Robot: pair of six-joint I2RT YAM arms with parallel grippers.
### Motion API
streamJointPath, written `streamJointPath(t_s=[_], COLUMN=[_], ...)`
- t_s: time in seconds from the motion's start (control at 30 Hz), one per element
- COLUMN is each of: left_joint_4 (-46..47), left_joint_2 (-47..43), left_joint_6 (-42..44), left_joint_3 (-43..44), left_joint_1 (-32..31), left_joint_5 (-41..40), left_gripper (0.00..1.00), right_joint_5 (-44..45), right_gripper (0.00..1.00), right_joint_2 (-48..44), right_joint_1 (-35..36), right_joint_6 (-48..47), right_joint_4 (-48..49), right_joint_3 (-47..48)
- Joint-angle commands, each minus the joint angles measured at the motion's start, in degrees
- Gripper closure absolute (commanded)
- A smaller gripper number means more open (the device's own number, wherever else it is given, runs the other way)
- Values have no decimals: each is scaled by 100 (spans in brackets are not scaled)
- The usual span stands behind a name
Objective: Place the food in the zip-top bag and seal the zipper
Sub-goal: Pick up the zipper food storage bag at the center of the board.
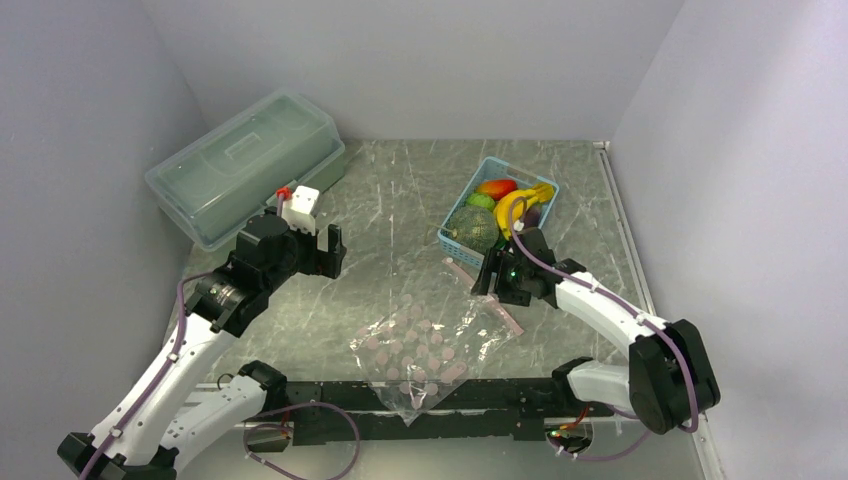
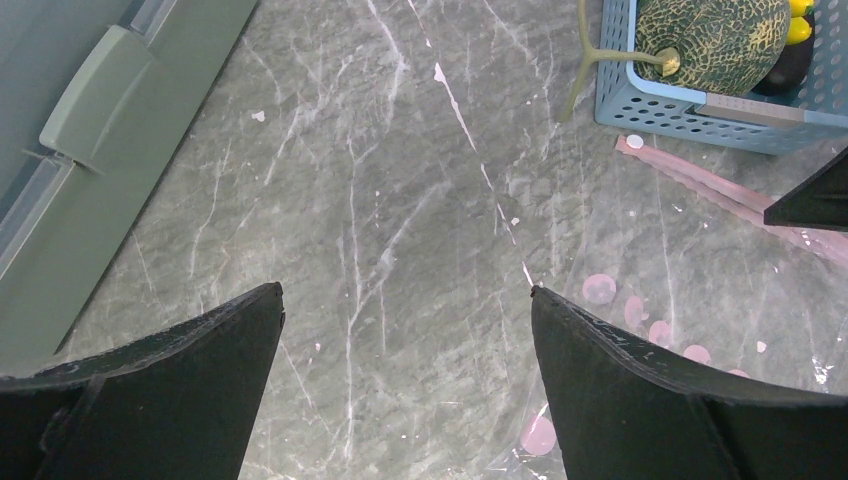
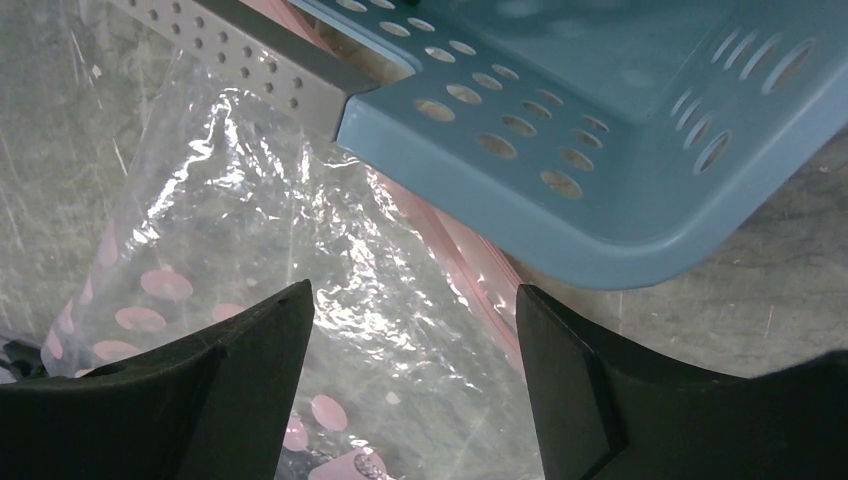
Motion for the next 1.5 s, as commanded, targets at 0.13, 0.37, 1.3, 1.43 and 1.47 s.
streamJointPath(t_s=[0.13, 0.37, 1.3, 1.43, 1.47], left_joint_4=[84, 85, 68, 72, 71], left_joint_2=[19, 30, 119, 110, 111], left_joint_6=[27, 31, 41, 41, 41], left_joint_3=[-4, -4, 9, 13, 1], left_joint_1=[-14, -18, -18, -18, -18], left_joint_5=[88, 88, 88, 83, 84], left_gripper=[1, 1, 1, 1, 1], right_joint_5=[145, -106, -2052, -2312, -2355], right_gripper=[22, 24, 43, 44, 44], right_joint_2=[54, 86, -156, 54, 110], right_joint_1=[52, 103, 218, 259, 275], right_joint_6=[-28, -112, -107, -60, -51], right_joint_4=[415, 545, 1553, 1751, 1784], right_joint_3=[-142, -220, -714, -747, -747])
